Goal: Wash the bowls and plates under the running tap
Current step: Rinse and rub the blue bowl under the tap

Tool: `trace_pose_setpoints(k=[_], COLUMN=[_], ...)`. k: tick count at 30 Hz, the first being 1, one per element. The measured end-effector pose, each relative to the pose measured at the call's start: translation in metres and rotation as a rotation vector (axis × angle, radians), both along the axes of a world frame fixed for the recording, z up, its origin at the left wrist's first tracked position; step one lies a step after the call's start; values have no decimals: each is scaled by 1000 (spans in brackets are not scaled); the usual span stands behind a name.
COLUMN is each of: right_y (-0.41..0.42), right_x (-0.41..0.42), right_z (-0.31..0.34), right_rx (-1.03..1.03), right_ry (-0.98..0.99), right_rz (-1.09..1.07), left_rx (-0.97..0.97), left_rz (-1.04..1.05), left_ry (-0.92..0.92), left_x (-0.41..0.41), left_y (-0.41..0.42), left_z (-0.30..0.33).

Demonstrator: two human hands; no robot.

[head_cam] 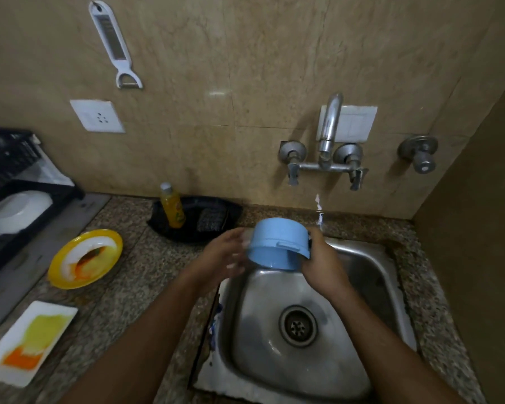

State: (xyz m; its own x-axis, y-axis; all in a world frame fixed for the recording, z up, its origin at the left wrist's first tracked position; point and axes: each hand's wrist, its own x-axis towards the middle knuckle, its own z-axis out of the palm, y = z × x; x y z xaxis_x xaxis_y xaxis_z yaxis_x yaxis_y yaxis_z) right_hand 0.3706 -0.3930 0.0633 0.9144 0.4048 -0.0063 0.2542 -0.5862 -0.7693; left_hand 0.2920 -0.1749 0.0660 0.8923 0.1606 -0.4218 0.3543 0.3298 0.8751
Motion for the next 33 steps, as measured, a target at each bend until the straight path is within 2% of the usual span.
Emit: trace_pose_setpoints(k=[2, 4, 7, 11, 13, 16, 18, 20, 22, 26, 29, 33], right_y=[18, 43, 90, 160, 206, 277, 335, 391, 444, 545, 614, 683], right_x=[-4, -10, -22, -45, -61, -85, -101, -115, -126, -144, -149, -150], right_z=[1, -1, -1, 6, 8, 11, 6, 0, -4, -12, -24, -47], right_rx=[66, 113, 189, 237, 265, 344, 363, 360, 339, 348, 326, 269], right_ry=[-40, -66, -49, 270, 413, 518, 501, 486, 455, 414, 381, 353], right_rz=[28, 129, 357, 714, 792, 772, 785, 794, 811, 899, 954, 1003], left_rx=[-207, -294, -453, -465, -422, -316, -113, 93, 216, 359, 374, 530], left_rz=[126, 208, 399, 622, 716, 763, 806, 890, 991, 1078, 1070, 1047], left_ry=[158, 198, 78, -59, -110, -234, -219, -125, -54, -34, -32, 23], left_x=[-14, -31, -56, -100, -129, -161, -181, -198, -213, -232, -238, -243], left_y=[13, 22, 46, 109, 144, 187, 226, 271, 319, 402, 450, 497], left_z=[6, 12, 18, 23, 22, 19, 11, 2, -6, -14, -25, -49])
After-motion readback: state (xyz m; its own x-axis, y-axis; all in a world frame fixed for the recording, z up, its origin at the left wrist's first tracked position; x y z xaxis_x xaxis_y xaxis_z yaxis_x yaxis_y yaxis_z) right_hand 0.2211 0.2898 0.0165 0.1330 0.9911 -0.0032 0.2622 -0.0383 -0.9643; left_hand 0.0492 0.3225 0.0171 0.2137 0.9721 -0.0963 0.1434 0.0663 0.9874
